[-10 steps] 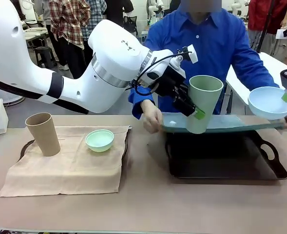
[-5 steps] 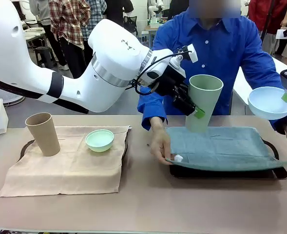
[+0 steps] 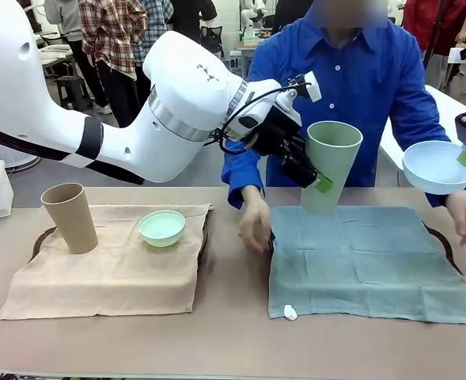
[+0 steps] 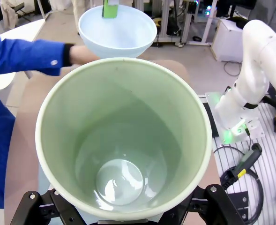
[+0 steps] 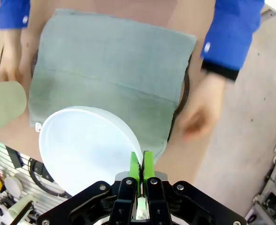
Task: Set up a tray with a mat and arrange the tableware.
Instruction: Place the Picnic Bowl and Reusable plastic cup back onto the Handle tray in front of the human's position.
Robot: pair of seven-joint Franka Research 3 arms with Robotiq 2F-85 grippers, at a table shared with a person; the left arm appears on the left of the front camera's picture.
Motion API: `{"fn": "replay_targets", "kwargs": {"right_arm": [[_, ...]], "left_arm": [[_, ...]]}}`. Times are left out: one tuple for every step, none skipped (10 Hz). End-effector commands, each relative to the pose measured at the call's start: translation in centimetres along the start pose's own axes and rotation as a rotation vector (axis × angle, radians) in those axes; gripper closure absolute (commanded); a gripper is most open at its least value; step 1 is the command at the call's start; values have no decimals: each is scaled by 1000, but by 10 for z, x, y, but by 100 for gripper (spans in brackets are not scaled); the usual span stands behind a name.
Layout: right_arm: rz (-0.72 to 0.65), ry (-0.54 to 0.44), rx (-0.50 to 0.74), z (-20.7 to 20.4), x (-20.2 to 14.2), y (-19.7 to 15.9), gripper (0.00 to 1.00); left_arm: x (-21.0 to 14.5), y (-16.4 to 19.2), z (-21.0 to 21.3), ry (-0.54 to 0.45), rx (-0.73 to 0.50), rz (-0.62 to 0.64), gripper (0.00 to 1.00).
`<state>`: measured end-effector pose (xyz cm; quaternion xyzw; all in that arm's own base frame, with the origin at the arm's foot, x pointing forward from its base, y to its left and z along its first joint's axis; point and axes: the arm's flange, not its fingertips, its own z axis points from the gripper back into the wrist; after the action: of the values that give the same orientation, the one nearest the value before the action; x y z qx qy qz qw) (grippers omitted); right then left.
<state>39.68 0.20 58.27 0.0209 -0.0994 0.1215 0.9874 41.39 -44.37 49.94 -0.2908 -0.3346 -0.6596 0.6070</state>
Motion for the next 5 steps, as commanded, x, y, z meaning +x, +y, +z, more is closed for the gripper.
{"fn": "replay_targets", "kwargs": {"right_arm": [[-3, 4, -5, -2, 1, 0, 100], [-3, 4, -5, -2, 1, 0, 100], [-3, 4, -5, -2, 1, 0, 100], [-3, 4, -5, -2, 1, 0, 100], [-3, 4, -5, -2, 1, 0, 100]], "left_arm": [[3, 1, 0, -5, -2, -7, 100], [3, 1, 0, -5, -2, -7, 100], [3, 1, 0, -5, -2, -7, 100], [3, 1, 0, -5, -2, -7, 100], [3, 1, 0, -5, -2, -7, 100]]}}
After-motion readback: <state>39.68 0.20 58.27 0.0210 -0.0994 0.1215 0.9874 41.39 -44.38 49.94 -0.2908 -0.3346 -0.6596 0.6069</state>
